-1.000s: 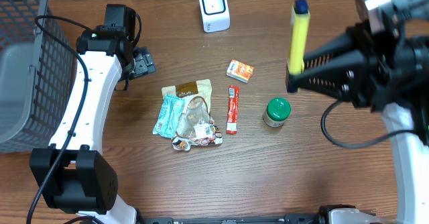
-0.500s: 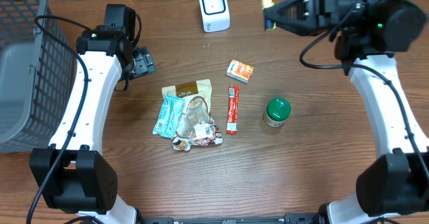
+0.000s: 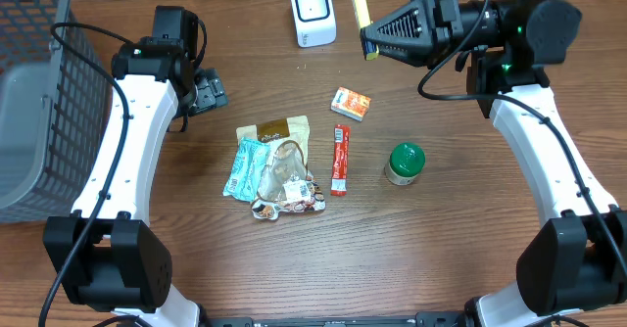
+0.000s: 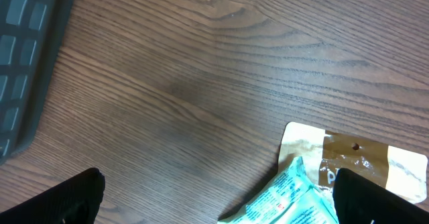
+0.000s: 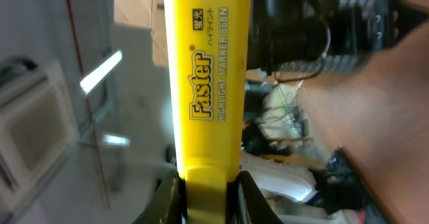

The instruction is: Scan the item barcode

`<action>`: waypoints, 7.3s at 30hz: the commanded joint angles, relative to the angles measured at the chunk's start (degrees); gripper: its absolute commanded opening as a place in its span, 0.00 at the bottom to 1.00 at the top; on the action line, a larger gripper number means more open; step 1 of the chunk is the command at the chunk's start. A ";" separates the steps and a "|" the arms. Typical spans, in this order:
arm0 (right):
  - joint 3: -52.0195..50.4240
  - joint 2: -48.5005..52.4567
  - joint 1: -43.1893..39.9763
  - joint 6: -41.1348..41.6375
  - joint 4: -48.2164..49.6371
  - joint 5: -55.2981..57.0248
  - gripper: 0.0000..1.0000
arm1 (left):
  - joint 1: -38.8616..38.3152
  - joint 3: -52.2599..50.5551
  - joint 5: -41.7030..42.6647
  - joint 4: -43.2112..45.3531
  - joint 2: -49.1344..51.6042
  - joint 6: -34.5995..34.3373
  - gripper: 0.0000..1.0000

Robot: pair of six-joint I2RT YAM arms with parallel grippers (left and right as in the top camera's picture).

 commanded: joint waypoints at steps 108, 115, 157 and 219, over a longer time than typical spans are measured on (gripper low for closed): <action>-0.26 -0.52 -12.79 -0.33 -34.12 9.81 0.04 | -0.04 0.96 -0.61 0.09 -0.20 0.02 1.00; -0.28 -0.52 -3.63 -23.04 -30.40 2.56 0.04 | -0.04 0.96 -0.61 0.09 -0.20 0.02 1.00; -9.88 -4.76 19.12 -64.19 -45.13 -2.25 0.03 | -0.04 0.96 -0.61 0.09 -0.20 0.02 1.00; -12.07 -4.76 8.35 -72.26 -57.64 -2.25 0.04 | 3.43 0.85 73.83 -21.11 -17.07 92.76 0.04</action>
